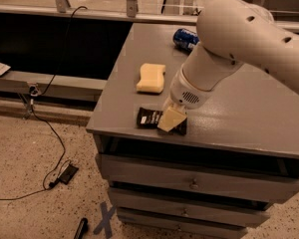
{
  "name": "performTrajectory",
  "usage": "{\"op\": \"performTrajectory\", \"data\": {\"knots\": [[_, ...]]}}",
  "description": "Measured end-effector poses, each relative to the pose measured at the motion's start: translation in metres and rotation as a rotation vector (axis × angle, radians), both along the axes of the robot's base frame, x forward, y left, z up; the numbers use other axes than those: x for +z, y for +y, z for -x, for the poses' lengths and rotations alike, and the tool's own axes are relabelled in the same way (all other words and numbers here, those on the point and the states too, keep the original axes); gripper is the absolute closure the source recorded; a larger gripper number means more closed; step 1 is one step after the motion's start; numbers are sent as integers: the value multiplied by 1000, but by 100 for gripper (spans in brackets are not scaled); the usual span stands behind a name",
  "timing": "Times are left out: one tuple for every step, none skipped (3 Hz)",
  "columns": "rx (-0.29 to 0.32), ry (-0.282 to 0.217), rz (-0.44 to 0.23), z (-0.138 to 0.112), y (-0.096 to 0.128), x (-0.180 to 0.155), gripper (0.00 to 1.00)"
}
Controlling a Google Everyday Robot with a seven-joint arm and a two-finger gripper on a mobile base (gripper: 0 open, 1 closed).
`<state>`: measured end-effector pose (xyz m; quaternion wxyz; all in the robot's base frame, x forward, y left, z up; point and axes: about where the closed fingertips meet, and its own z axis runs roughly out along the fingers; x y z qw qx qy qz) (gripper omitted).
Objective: Pick rxbar chocolate
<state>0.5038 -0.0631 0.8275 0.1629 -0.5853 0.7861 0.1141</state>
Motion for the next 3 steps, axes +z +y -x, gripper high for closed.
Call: {"op": "performTrajectory", "data": {"knots": [[34, -122, -105, 2, 9, 66, 100], [69, -217, -173, 3, 18, 119, 100], [69, -217, -173, 3, 18, 119, 100]]}}
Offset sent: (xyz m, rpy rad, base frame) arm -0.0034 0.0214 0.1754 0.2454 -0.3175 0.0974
